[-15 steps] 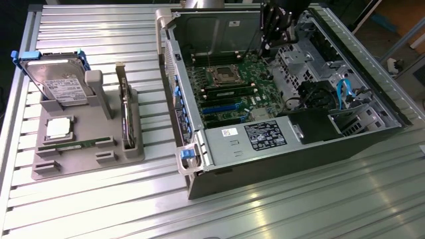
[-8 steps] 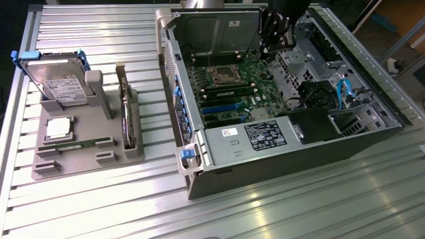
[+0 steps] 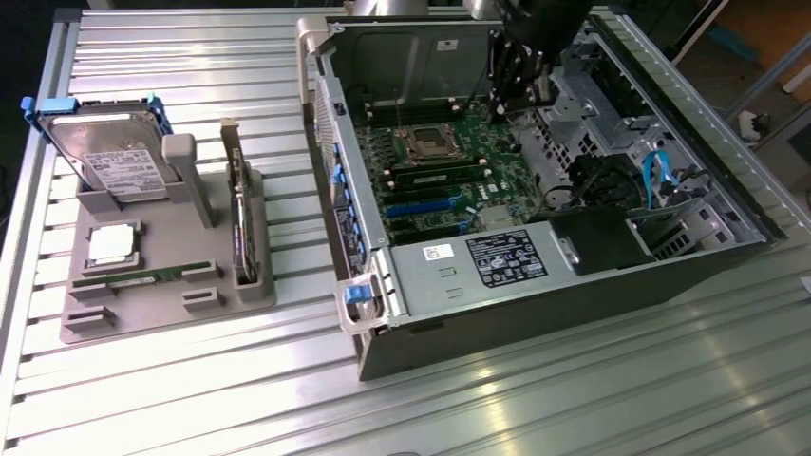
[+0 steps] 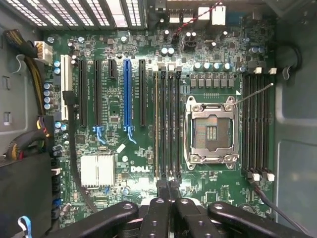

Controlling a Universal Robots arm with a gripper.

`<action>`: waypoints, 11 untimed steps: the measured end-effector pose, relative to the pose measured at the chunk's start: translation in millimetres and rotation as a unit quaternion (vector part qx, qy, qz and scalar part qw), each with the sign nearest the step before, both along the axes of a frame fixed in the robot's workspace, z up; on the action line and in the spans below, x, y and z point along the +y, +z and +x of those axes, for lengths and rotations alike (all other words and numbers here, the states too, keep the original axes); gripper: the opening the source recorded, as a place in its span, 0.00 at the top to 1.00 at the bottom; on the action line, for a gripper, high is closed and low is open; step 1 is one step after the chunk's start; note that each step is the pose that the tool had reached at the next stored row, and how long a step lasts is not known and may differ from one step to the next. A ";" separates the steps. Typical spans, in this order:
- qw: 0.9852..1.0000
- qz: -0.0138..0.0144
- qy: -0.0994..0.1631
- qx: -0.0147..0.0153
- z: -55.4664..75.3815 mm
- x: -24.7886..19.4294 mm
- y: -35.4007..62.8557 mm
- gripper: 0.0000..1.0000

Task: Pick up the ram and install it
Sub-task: 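Press down the ram until it locks into place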

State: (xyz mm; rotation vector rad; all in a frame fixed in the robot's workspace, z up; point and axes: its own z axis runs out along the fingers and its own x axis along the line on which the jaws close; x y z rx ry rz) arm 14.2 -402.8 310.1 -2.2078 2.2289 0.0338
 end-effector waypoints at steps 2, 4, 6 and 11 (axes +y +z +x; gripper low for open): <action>1.000 0.000 0.000 0.000 0.0 0.0 -4.0 0.89; 1.000 0.000 0.000 0.000 0.0 0.0 -7.4 0.89; 1.000 0.000 0.000 0.000 0.0 0.0 -12.2 0.89; 1.000 0.000 0.000 0.000 0.3 0.0 -24.9 0.89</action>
